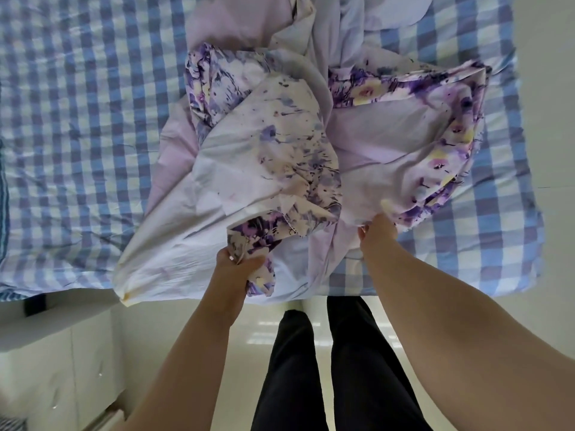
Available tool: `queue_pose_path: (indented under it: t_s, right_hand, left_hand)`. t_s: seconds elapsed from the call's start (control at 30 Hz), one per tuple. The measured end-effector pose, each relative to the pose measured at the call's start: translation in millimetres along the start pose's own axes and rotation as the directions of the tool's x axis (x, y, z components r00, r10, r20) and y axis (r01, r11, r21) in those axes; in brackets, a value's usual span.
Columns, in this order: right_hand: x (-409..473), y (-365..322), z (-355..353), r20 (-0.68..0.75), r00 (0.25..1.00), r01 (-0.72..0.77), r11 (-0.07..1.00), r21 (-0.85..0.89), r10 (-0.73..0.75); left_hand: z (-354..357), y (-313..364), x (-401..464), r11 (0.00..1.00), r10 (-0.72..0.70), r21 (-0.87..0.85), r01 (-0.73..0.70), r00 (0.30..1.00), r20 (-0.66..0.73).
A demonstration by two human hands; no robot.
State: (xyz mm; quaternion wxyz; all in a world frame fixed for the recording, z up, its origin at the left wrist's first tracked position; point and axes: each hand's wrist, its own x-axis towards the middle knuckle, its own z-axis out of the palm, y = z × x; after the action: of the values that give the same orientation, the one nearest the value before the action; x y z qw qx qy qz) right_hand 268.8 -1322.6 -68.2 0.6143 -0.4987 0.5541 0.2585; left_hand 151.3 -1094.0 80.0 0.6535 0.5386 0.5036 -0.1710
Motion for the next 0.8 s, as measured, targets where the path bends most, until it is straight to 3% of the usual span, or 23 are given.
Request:
queue_pose_path:
  t_s: [0.13,0.27,0.37,0.47,0.53,0.6,0.7,0.8]
  right_hand:
    - [-44,-8,-1,-0.037,0.981,0.191,0.982,-0.013,-0.191]
    - [-112,2,-10,0.224,0.868,0.475,0.872,-0.115,-0.444]
    - [-173,18,-19,0.421,0.695,0.667,0.741,-0.074,-0.583]
    - [-234,39,-32,0.579,0.484,0.859,0.482,-0.173,-0.656]
    - [-280,52,-37,0.647,0.376,0.919,0.357,-0.168,-0.663]
    - [-322,61,-41,0.705,0.297,0.937,0.338,-0.085,-0.644]
    - [-371,65,-51,0.718,0.317,0.908,0.417,-0.041,-0.619]
    - [-406,61,-59,0.722,0.314,0.886,0.464,0.011,-0.617]
  left_hand:
    - [19,15,-17,1.0,0.006,0.018,-0.005,1.0,-0.013]
    - [30,32,-36,0.993,0.03,-0.118,-0.03,1.0,0.0]
    - [27,42,-59,0.969,0.18,-0.176,-0.172,0.983,0.035]
    - [18,49,-86,0.94,0.326,-0.124,-0.318,0.945,0.043]
    - [12,47,-110,0.937,0.349,-0.061,-0.344,0.931,0.112]
    - [7,42,-139,0.944,0.327,-0.053,-0.324,0.914,0.24]
    - [-7,37,-176,0.936,0.338,-0.069,-0.344,0.832,0.439]
    - [-23,38,-202,0.887,0.433,-0.054,-0.458,0.786,0.441]
